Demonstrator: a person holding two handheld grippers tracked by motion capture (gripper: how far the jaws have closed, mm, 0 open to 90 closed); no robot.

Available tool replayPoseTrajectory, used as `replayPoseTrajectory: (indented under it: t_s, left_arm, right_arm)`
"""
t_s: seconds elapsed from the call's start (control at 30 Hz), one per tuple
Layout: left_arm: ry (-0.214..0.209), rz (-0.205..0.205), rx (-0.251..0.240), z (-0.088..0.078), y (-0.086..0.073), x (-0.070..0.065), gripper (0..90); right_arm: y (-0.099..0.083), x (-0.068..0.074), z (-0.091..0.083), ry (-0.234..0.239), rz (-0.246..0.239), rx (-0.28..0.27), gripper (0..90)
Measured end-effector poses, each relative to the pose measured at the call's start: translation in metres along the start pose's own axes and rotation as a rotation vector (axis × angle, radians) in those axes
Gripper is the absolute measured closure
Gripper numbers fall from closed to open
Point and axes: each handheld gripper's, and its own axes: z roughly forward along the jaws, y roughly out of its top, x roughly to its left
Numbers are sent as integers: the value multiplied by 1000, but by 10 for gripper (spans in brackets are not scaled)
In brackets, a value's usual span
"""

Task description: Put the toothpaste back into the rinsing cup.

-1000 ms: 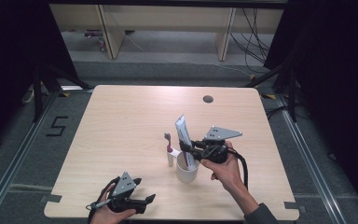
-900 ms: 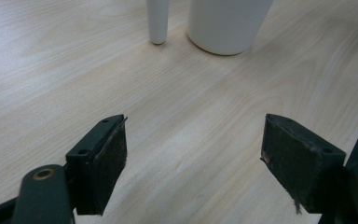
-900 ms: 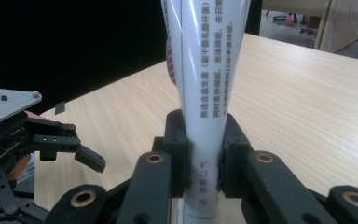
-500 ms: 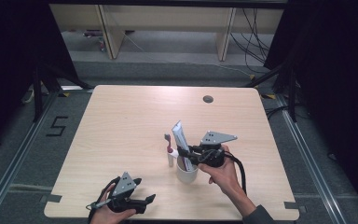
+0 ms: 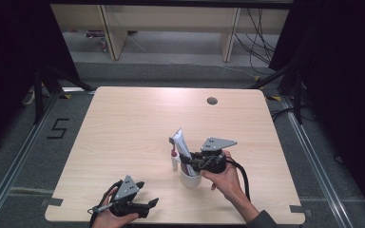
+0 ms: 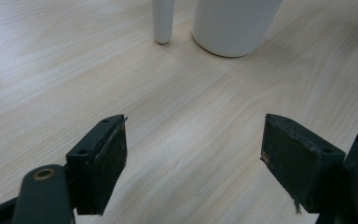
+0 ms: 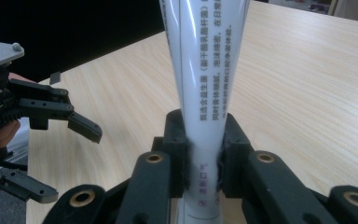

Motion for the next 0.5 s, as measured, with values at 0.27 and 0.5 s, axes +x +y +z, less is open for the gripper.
replayPoseTrajectory:
  t_s: [0.27,0.5]
  left_arm:
    - [-5,1,3,0,0,0,222]
    - [-5,0,0,0,-1,-1,222]
  right_arm:
    - [-1,1,-1,-3,8,27,768]
    - [-4,1,-1,-24,-15,25,767]
